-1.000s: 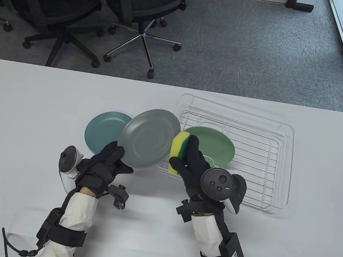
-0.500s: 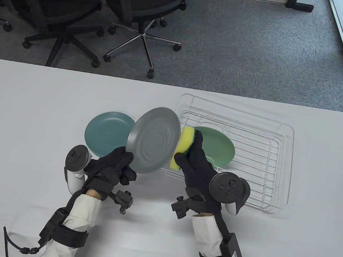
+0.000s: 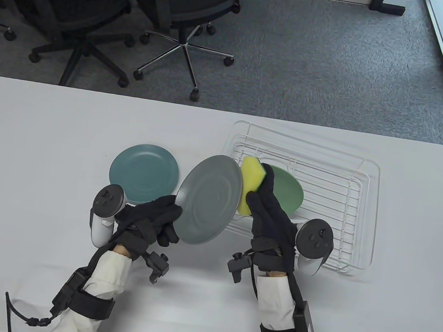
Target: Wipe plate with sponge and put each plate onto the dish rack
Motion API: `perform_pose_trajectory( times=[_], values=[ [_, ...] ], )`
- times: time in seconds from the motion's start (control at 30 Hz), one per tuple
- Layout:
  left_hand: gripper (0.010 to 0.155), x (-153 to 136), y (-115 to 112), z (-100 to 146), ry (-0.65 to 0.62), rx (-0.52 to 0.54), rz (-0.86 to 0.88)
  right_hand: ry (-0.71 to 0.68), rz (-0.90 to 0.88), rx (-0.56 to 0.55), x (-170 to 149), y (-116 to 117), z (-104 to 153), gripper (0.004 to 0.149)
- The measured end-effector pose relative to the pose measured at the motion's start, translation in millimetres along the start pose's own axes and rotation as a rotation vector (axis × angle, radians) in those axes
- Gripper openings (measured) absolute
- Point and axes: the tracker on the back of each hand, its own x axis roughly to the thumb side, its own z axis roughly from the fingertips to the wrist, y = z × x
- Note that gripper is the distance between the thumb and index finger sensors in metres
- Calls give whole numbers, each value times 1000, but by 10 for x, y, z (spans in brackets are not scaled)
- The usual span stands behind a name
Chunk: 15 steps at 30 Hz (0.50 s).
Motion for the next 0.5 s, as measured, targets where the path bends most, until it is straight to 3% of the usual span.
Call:
perform_pose_trajectory(
  times=[0.23,0.37,0.5],
  values=[
    [48,33,-40,-12,-14,-53,-54,20,-33,33,-73,-17,-29,60],
    [47,53,-62,-23,-33,-74,-101,57,-57,172,-143,38,-70,60],
    [45,92,-97,-23,-56,-116,-102,80,-63,237,-184,145,-84,60]
  ],
)
